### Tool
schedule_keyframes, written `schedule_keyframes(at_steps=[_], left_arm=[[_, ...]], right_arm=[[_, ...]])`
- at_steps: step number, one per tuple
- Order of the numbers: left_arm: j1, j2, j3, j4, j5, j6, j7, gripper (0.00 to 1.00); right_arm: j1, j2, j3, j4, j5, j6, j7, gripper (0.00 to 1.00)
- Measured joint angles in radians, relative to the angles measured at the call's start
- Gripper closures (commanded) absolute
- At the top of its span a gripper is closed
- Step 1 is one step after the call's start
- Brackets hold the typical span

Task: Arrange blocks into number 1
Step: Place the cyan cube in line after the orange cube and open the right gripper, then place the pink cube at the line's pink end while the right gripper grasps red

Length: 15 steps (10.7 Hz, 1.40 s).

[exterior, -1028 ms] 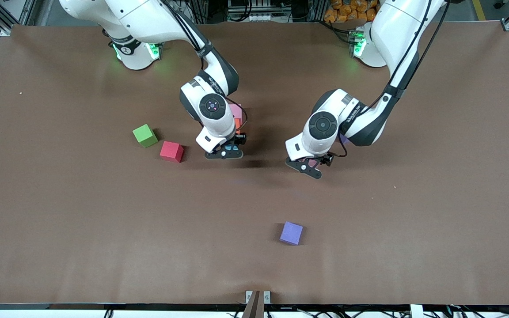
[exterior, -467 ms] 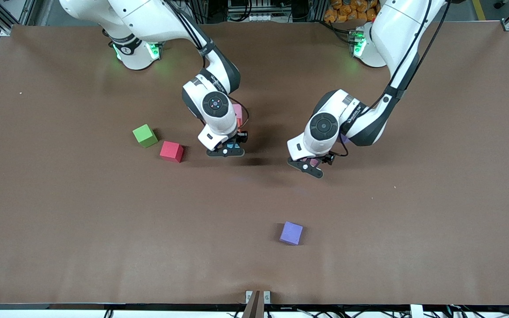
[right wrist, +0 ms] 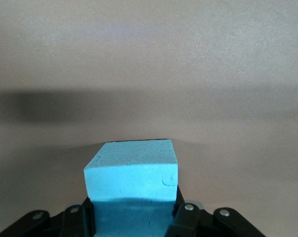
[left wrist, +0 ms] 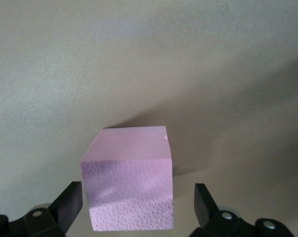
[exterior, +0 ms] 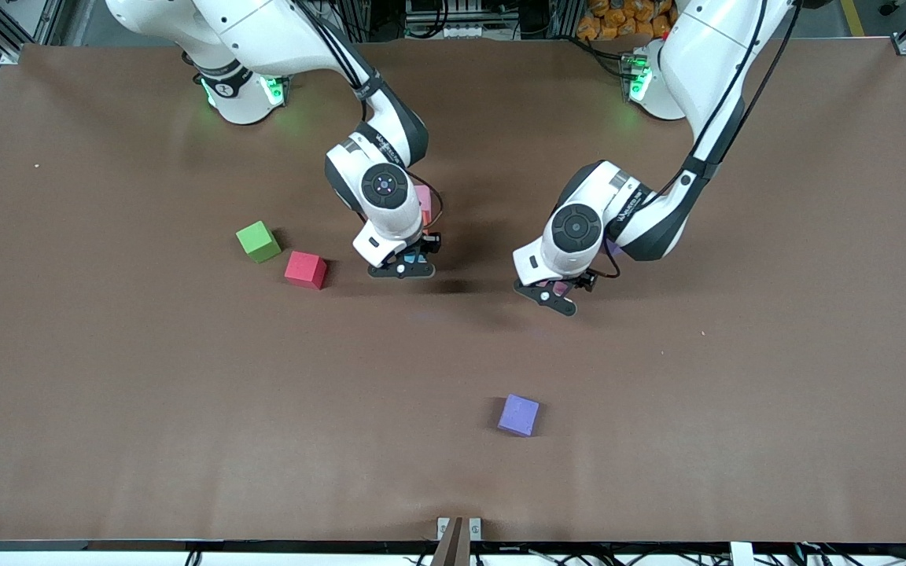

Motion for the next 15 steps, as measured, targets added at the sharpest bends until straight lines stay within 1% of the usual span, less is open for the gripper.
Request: schedule_keyframes(at_steps=[2, 3, 4, 5, 6, 8, 10, 11, 13, 15], left_arm=[[-0.002, 0.007, -0.002, 0.0, 0.0, 0.0, 0.0, 0.01], [-0.002, 0.009, -0.002, 0.0, 0.0, 0.001, 0.0, 0.4], [-0.002, 0.01, -0.002, 0.0, 0.0, 0.001, -0.003, 0.75], [-0.002, 0.01, -0.002, 0.0, 0.0, 0.001, -0.014, 1.0], [-0.002, 0.01, -0.002, 0.0, 0.0, 0.001, -0.033, 1.0], [-0.002, 0.01, -0.004, 0.002, 0.0, 0.003, -0.087, 1.0], [-0.007, 0.009, -0.006, 0.013, 0.0, 0.011, -0.176, 1.0], [-0.014, 0.008, -0.007, 0.031, 0.0, 0.012, -0.215, 1.0], [-0.041, 0.009, -0.01, 0.081, 0.0, 0.012, -0.292, 1.0], [-0.076, 0.01, -0.012, 0.102, 0.0, 0.011, -0.382, 1.0]], right_arm=[[0.0, 0.001, -0.005, 0.0, 0.0, 0.001, 0.015, 0.0], [-0.001, 0.001, -0.008, 0.0, 0.0, 0.001, 0.017, 0.0], [-0.004, 0.001, -0.009, 0.003, 0.0, 0.002, 0.018, 0.0], [-0.012, 0.001, -0.01, 0.012, 0.0, 0.003, 0.018, 0.0], [-0.027, -0.001, -0.012, 0.035, 0.0, -0.019, 0.018, 0.0], [-0.089, -0.009, -0.014, 0.143, 0.0, -0.178, 0.009, 0.0], [-0.186, -0.027, -0.014, 0.253, 0.0, -0.34, -0.077, 0.0], [-0.231, -0.035, -0.015, 0.283, 0.0, -0.397, -0.12, 0.0], [-0.298, -0.05, -0.016, 0.292, 0.0, -0.483, -0.212, 0.0], [-0.342, -0.049, -0.016, 0.267, 0.0, -0.525, -0.255, 0.0]])
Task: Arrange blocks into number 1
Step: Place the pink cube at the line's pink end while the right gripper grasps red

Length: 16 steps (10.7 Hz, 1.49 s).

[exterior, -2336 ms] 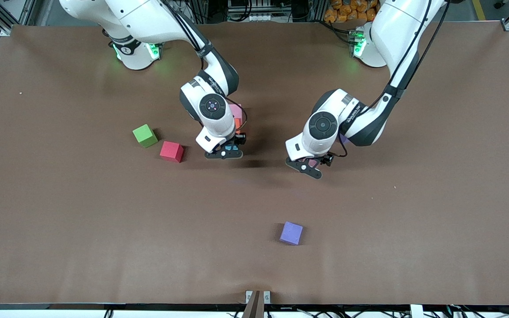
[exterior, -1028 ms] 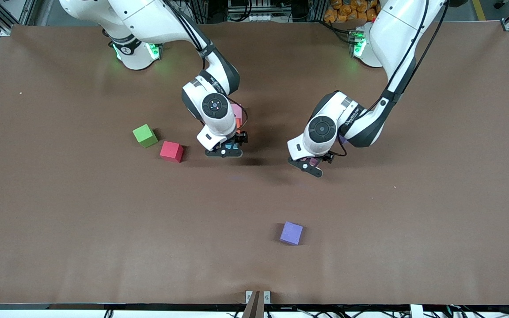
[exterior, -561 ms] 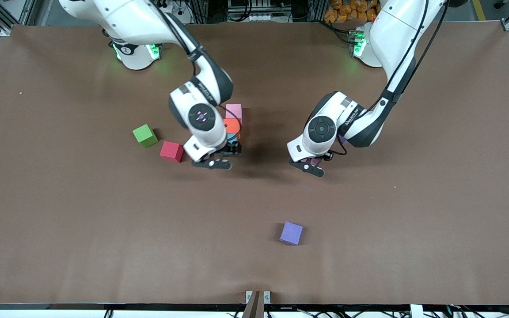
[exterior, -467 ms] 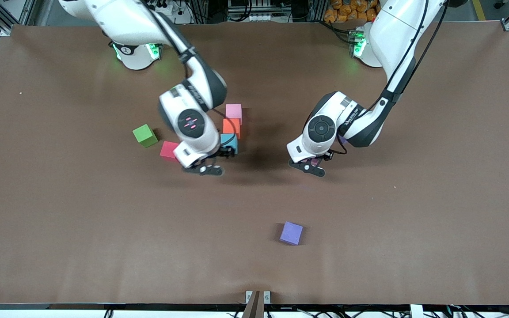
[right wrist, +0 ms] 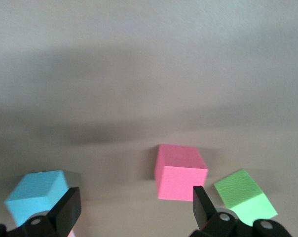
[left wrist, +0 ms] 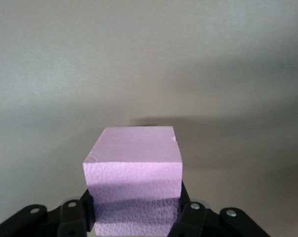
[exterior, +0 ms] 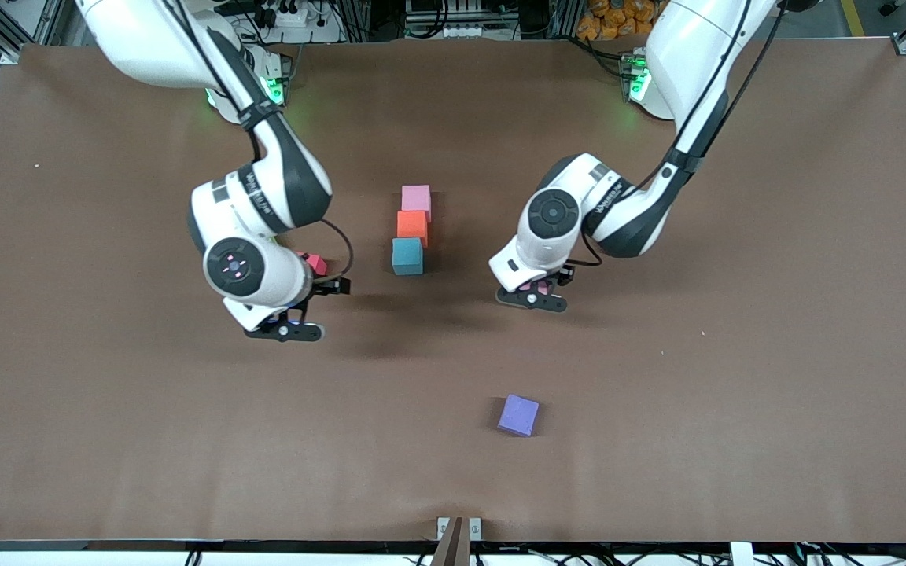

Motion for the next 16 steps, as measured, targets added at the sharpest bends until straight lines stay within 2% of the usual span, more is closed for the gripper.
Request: schedule_keyframes(at_steps=[2, 4, 8, 10, 13, 16], left_arm=[[-0.052, 0.001, -0.005, 0.002, 0.0, -0.016, -0.101, 1.0], [-0.107, -0.001, -0.046, 0.003, -0.001, -0.084, -0.203, 1.0], [-0.123, -0.027, -0.255, 0.006, -0.01, -0.158, -0.422, 1.0], [-0.134, -0.031, -0.327, 0.007, -0.025, -0.163, -0.509, 1.0], [-0.217, -0.002, -0.343, 0.03, -0.04, -0.159, -0.643, 1.0], [-0.264, 0.082, -0.342, 0.095, -0.04, -0.158, -0.694, 1.0]], right_arm=[[-0.01, 0.001, 0.0, -0.061, 0.0, 0.019, -0.008, 0.0], [-0.012, 0.0, 0.0, -0.107, 0.0, 0.043, -0.008, 0.0], [-0.048, -0.009, -0.001, -0.203, 0.0, 0.133, -0.008, 0.0], [-0.059, -0.016, 0.0, -0.235, 0.0, 0.155, -0.008, 0.0], [-0.066, -0.022, 0.0, -0.256, 0.0, 0.17, -0.008, 0.0], [-0.066, -0.022, 0.001, -0.288, 0.0, 0.208, -0.008, 0.0]])
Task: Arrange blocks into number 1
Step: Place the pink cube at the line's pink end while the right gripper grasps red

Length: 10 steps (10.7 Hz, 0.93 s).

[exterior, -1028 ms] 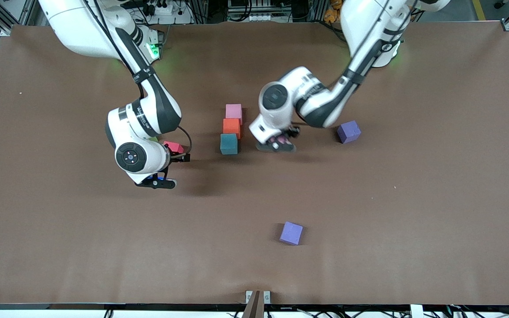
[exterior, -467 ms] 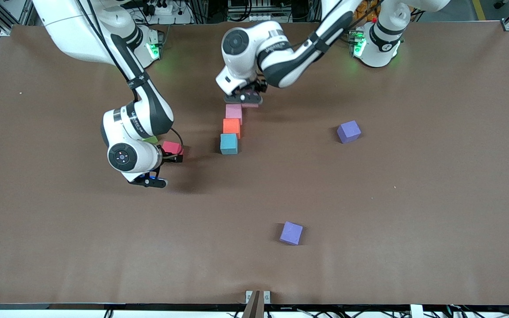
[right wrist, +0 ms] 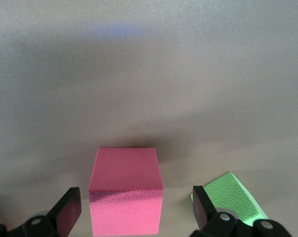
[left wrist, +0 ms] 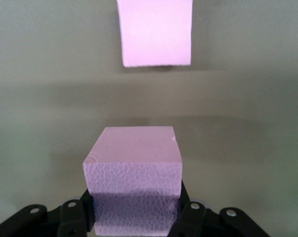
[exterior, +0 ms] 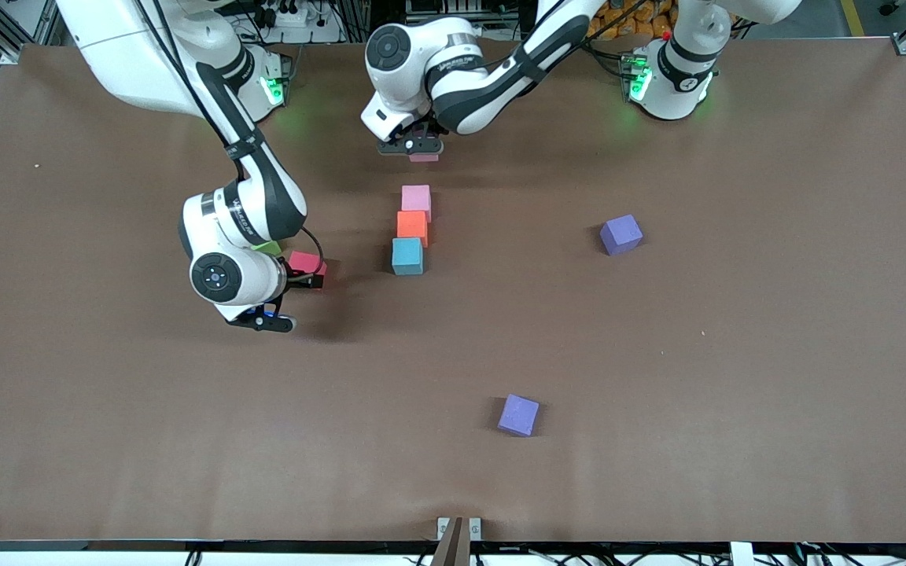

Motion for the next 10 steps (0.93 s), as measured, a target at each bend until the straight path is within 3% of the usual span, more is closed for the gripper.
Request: schedule_keyframes(at_steps=[5, 7, 8, 10], left_arm=[[-0.027, 0.081, 0.008, 0.031, 0.0, 0.04, -0.004, 1.0], [-0.037, 0.085, 0.032, 0.032, 0.0, 0.043, -0.004, 1.0], [-0.051, 0.09, 0.054, 0.032, 0.001, 0.054, -0.004, 1.0], [-0.073, 0.098, 0.094, 0.032, 0.021, 0.087, 0.0, 1.0]], right_arm=[[0.0, 0.006, 0.006, -0.022, 0.029, 0.03, 0.0, 0.0], [0.001, 0.016, 0.009, -0.022, 0.035, 0.038, 0.0, 0.08], [0.003, 0.023, 0.01, -0.022, 0.037, 0.042, 0.0, 0.26], [0.006, 0.032, 0.013, -0.023, 0.038, 0.049, -0.008, 0.9]])
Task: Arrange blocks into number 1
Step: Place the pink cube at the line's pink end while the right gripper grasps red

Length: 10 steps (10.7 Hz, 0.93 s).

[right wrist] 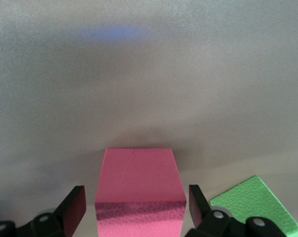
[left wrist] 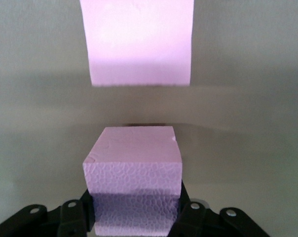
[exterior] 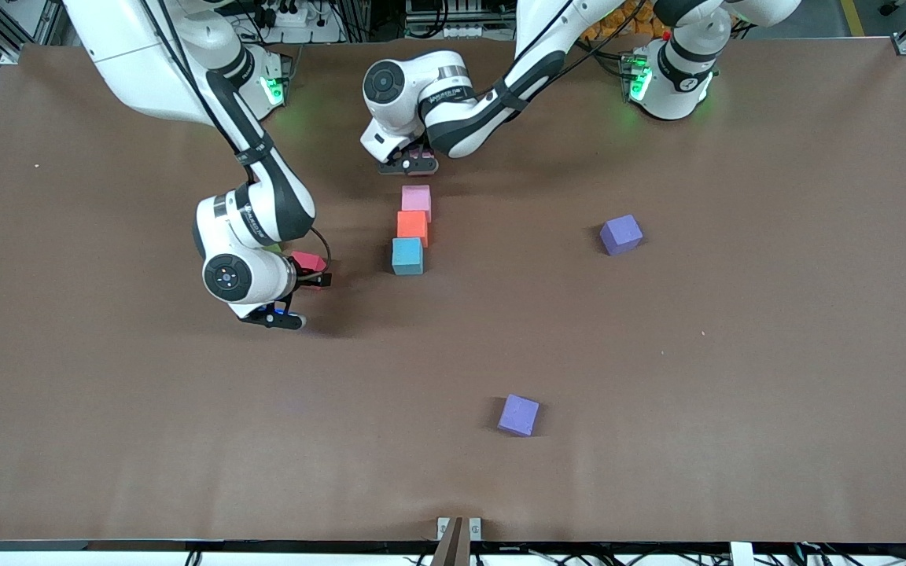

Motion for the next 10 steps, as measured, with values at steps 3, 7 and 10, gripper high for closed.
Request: schedule_keyframes(at_steps=[3, 7, 10], left_arm=[[0.0, 0.006, 0.015, 0.003, 0.009, 0.011, 0.066, 1.0], [0.0, 0.016, 0.033, 0.004, 0.009, 0.011, 0.095, 1.0], [0.0, 0.019, 0.039, 0.007, 0.009, 0.011, 0.096, 1.0]], right_arm=[[0.0, 0.0, 0.001, 0.001, 0.001, 0.001, -0.028, 1.0], [0.004, -0.004, 0.009, 0.061, 0.003, 0.009, -0.029, 1.0], [0.036, -0.003, 0.016, 0.131, 0.005, 0.008, -0.018, 1.0]])
